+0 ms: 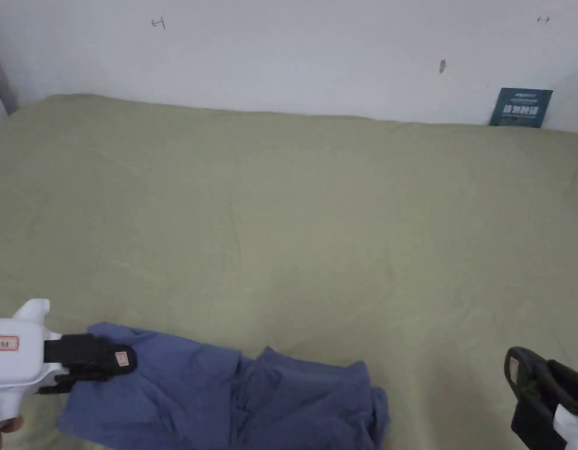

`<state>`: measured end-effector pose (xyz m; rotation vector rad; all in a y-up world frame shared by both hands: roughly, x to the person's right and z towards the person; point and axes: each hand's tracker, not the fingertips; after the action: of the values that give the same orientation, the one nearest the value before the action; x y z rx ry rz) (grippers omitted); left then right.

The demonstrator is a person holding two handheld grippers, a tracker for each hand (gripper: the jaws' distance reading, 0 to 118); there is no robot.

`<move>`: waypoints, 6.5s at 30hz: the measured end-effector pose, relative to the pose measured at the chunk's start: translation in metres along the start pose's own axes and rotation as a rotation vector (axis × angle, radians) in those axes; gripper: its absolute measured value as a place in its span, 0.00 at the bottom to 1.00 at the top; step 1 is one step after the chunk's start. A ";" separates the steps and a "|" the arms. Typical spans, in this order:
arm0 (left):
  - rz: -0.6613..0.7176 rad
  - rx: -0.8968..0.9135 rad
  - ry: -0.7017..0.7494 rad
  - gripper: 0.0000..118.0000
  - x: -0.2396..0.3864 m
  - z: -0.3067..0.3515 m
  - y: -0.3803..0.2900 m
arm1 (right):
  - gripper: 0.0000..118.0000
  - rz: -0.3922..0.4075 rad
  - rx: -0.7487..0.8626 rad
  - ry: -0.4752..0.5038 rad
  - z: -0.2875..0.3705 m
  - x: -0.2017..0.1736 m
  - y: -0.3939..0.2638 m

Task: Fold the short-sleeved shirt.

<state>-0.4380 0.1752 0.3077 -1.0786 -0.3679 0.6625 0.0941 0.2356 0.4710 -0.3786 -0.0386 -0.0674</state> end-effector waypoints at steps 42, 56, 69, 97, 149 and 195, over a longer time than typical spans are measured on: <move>-0.273 -0.296 -0.314 0.00 0.160 -0.176 -0.127 | 0.00 -0.181 -0.131 0.037 0.004 0.041 -0.039; -0.356 -0.092 -0.230 0.00 0.140 -0.122 -0.087 | 0.00 -0.353 -0.408 0.470 -0.086 0.009 -0.064; -0.196 -0.208 -0.152 0.03 0.039 -0.103 -0.014 | 0.00 -0.904 -0.763 1.012 -0.254 0.005 -0.162; -0.168 -0.144 -0.007 0.28 -0.026 -0.033 0.094 | 0.00 -0.684 -0.575 0.863 -0.197 -0.008 -0.061; -0.709 0.938 0.321 0.01 0.315 0.003 -0.068 | 0.00 0.143 0.337 -0.119 -0.036 -0.024 0.146; -0.671 0.800 0.213 1.00 0.354 0.034 -0.063 | 1.00 0.106 0.336 -0.083 -0.017 -0.010 0.171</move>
<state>-0.1722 0.4122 0.3655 -0.2140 -0.2204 0.0536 0.0965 0.3882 0.3915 -0.0473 -0.1106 0.0593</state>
